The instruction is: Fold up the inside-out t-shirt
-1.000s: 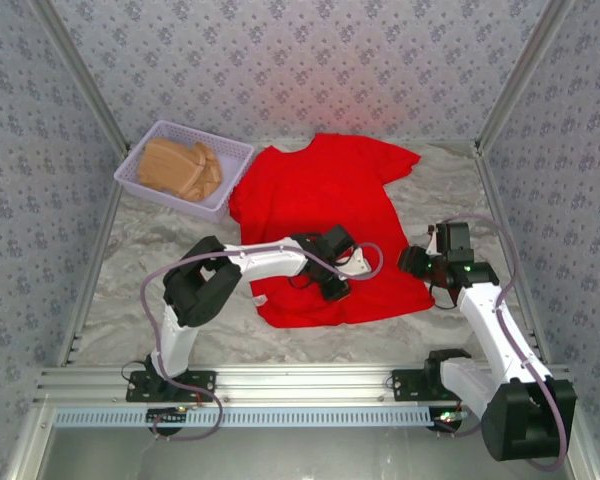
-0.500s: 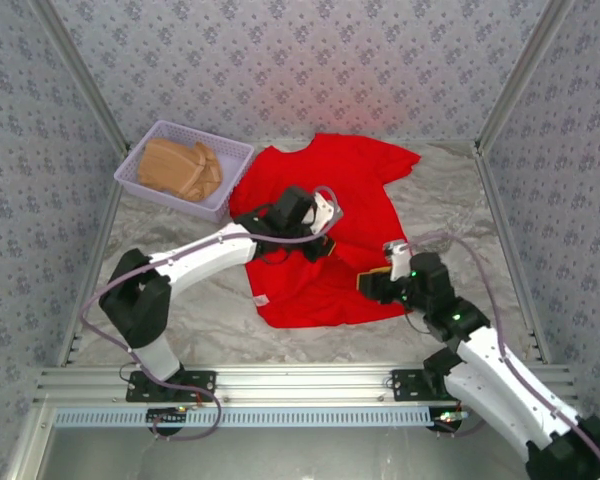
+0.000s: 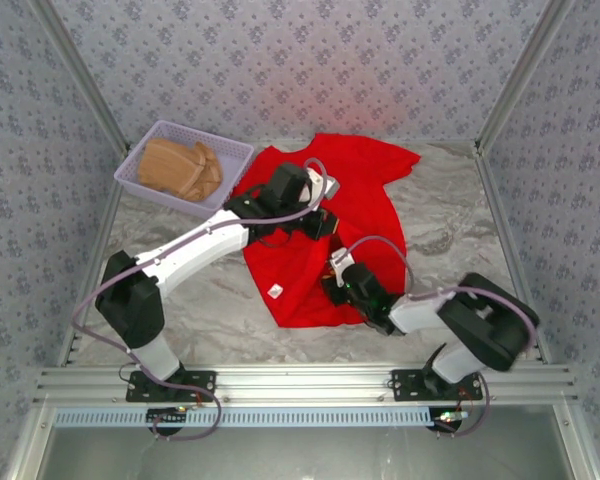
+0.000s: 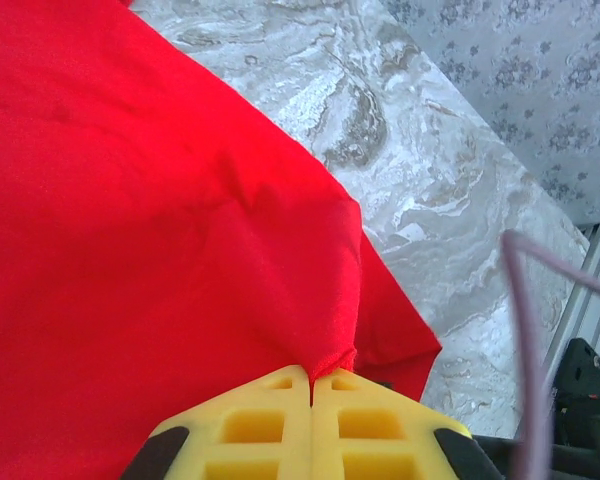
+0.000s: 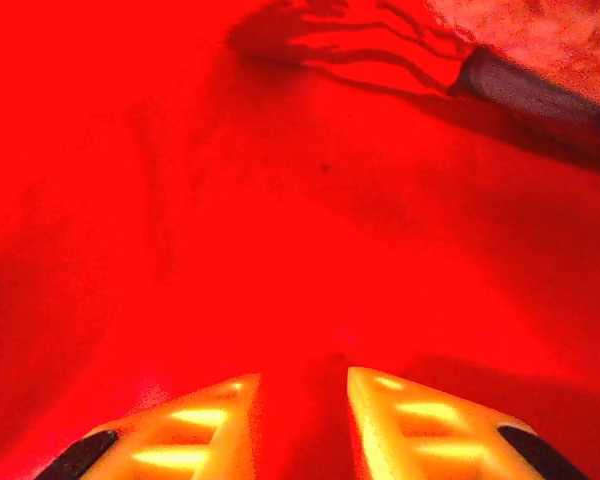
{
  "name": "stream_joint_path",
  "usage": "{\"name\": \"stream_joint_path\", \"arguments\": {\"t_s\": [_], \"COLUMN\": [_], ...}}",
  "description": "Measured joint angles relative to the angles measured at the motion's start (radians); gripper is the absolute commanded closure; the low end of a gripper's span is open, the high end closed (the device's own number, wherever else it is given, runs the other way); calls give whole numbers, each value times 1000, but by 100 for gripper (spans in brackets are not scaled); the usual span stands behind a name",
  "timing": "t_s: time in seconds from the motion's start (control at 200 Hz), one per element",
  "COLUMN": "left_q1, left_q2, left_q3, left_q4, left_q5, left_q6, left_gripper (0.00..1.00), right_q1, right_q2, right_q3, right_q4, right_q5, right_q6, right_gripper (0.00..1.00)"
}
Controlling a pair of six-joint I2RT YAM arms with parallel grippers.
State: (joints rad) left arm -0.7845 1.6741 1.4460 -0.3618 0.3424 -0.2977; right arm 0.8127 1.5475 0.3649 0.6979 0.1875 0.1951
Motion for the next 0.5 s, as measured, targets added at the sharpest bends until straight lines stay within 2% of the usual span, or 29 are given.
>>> {"name": "stream_joint_path", "arguments": {"t_s": [0.09, 0.175, 0.34, 0.5], "left_q1": [13, 14, 13, 8], "left_q2": [-21, -48, -77, -77], "left_q3": [16, 37, 90, 116], "left_q4": [-18, -26, -24, -23], "left_q5": [8, 10, 26, 43], "left_q6": [-4, -4, -15, -19], "left_gripper": [100, 100, 100, 100], "right_q1": [-9, -24, 0, 16], "right_q2": [119, 169, 193, 211], "right_q3": [36, 56, 140, 208], "right_q4": [110, 172, 174, 136], "right_q5": [36, 68, 163, 194], "right_q6": [-3, -9, -52, -61], "right_gripper": [74, 74, 75, 74]}}
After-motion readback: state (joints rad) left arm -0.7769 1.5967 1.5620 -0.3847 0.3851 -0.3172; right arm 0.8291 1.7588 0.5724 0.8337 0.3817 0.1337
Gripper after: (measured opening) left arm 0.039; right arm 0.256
